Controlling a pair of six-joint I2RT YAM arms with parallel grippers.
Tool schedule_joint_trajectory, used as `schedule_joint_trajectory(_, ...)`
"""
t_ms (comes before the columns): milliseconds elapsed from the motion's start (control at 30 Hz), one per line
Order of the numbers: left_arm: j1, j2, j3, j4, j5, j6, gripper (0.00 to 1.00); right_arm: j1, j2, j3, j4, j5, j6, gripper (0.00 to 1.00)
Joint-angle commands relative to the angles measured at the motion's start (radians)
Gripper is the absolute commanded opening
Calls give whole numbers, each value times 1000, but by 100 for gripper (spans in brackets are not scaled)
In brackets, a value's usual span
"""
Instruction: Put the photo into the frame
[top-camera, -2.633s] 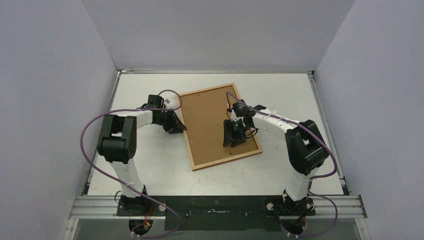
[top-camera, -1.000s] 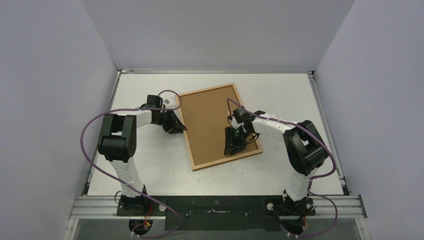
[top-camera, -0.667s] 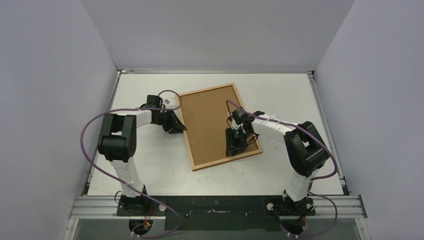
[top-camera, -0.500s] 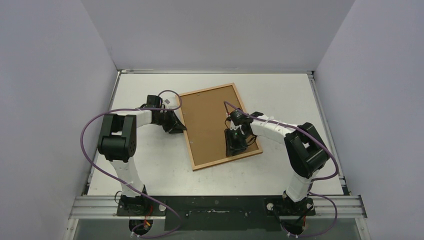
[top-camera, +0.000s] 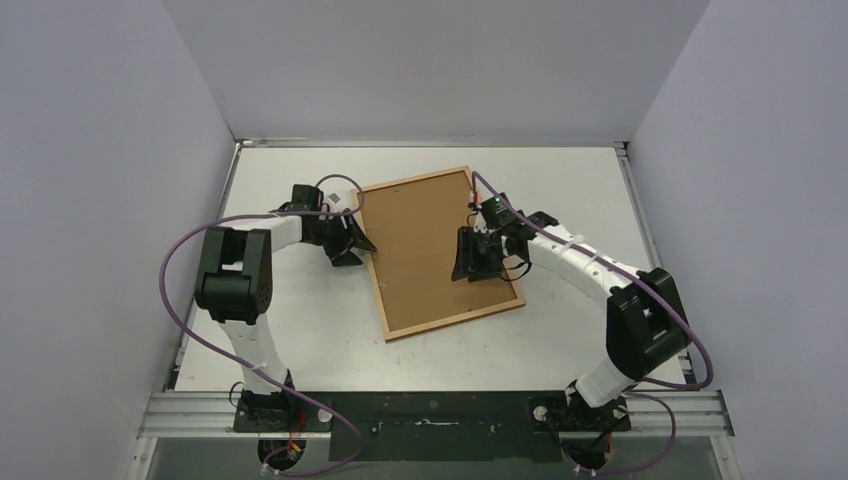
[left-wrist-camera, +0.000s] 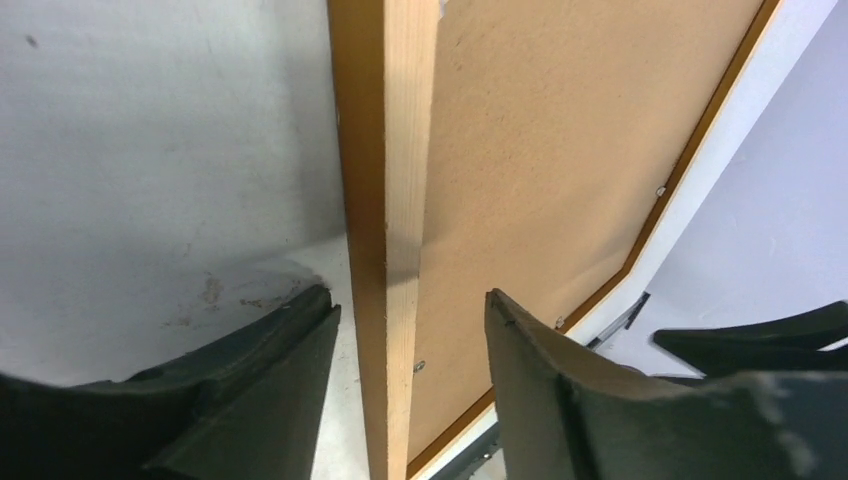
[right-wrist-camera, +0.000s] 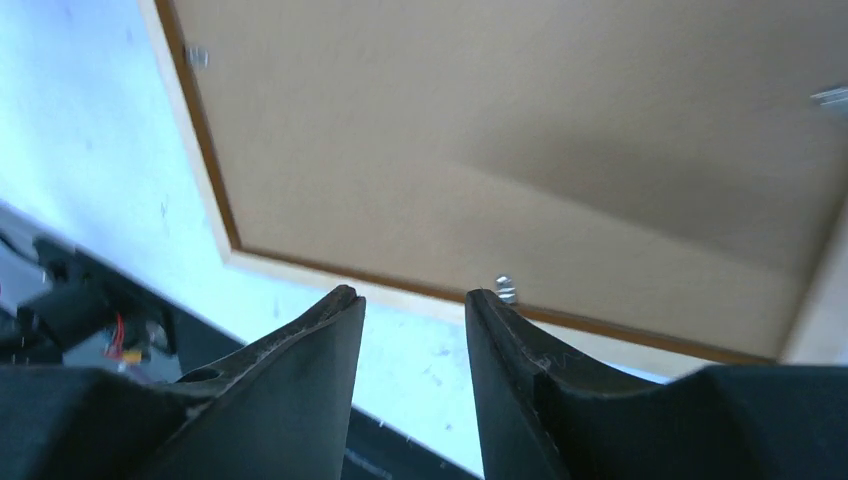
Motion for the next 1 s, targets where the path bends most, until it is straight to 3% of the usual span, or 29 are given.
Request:
schedule_joint_trajectory(0,27,-33,86,-24,-30,66,58,-72,-69,51,21,207,-3,45)
schedule_joint_trajectory(100,40,-14,169,-27,-79,95,66,-146,-38,81,7,313,10,44)
schedule_joint_trajectory(267,80,59,359,-43,-177,161,70,-265,23,87,82,254,128,42)
schedule_joint_trajectory(400,96,148,501,0,-206,204,73,-285,50,86,80,301,160,43)
schedule_joint_trajectory(567,142,278,626,107,-134,162,80,-318,22,19,145,298,191,61)
schedule_joint_trajectory(967,159,440,671,315,-70,62,83,-330,-6,-16,167,262,209,65)
